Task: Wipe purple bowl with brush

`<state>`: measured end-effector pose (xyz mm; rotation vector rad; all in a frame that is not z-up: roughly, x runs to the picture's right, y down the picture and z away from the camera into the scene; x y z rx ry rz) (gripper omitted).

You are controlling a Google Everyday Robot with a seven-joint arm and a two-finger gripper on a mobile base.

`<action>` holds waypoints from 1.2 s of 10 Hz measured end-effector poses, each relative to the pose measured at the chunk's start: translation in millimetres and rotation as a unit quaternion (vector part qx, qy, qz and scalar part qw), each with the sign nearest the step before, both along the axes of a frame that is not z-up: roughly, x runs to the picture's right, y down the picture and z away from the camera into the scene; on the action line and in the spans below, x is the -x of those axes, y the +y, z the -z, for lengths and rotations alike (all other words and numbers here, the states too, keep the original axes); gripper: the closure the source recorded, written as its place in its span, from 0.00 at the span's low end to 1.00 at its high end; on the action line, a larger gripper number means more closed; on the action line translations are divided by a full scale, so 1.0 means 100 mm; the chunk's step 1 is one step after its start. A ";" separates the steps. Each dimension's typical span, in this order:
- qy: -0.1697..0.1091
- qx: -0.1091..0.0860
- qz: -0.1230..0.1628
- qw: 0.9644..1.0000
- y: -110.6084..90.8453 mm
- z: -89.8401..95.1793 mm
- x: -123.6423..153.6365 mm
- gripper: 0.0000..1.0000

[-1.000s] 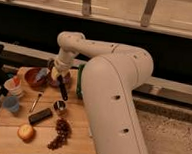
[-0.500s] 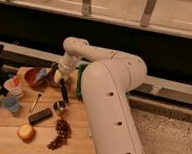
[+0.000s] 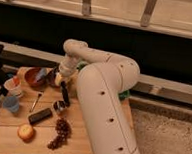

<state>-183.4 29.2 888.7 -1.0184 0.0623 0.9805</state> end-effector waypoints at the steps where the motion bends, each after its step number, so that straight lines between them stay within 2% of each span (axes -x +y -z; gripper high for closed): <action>1: 0.005 0.011 0.003 1.000 0.05 0.00 -0.03 1.00; 3: 0.029 0.034 0.009 0.999 0.13 0.02 -0.21 1.00; 4: 0.039 0.037 0.011 0.999 0.13 0.01 -0.26 1.00; 7: 0.055 0.027 0.019 0.998 -0.07 -0.01 -0.34 1.00; 10: 0.041 0.018 0.032 0.998 -0.23 -0.11 -0.12 1.00; 12: 0.029 0.022 0.040 0.999 -0.18 -0.13 0.01 1.00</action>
